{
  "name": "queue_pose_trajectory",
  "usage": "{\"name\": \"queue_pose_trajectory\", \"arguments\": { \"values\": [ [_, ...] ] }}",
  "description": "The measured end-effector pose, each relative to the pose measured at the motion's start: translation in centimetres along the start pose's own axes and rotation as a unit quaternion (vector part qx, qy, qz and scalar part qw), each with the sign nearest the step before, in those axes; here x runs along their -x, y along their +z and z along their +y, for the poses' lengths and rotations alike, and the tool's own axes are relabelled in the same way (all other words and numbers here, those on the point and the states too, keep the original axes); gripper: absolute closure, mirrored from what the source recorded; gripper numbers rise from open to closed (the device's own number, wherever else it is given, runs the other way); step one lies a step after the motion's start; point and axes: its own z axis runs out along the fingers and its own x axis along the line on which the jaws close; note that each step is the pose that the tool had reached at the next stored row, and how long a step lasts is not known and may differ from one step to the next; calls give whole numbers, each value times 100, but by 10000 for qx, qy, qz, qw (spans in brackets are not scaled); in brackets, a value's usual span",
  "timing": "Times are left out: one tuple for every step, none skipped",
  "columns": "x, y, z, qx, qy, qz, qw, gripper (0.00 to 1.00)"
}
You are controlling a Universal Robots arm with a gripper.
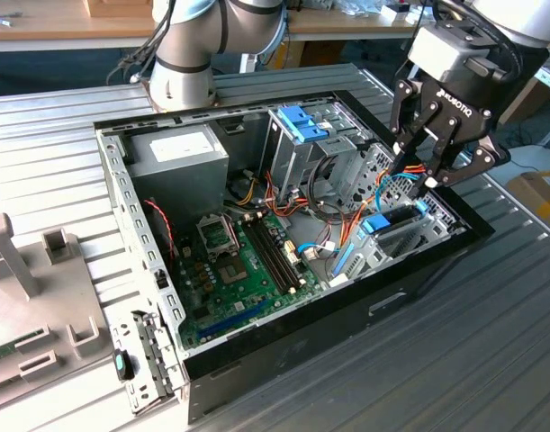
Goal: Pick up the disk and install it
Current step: 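Insert the disk into the insertion slot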
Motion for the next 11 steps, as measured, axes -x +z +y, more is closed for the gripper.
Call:
{"name": "queue_pose_trajectory", "arguments": {
  "values": [
    [0,0,0,0,0,1,10000,56],
    [0,0,0,0,0,1,10000,56],
    [0,0,0,0,0,1,10000,56],
    [0,1,0,0,0,1,10000,56],
    [0,1,0,0,0,0,10000,56],
    [0,2,0,0,0,1,10000,56],
    [0,2,0,0,0,1,10000,56],
    [0,2,0,0,0,1,10000,56],
    [0,2,0,0,0,1,10000,56],
    [0,2,0,0,0,1,10000,56],
    [0,3,0,0,0,1,10000,56]
  ]
}}
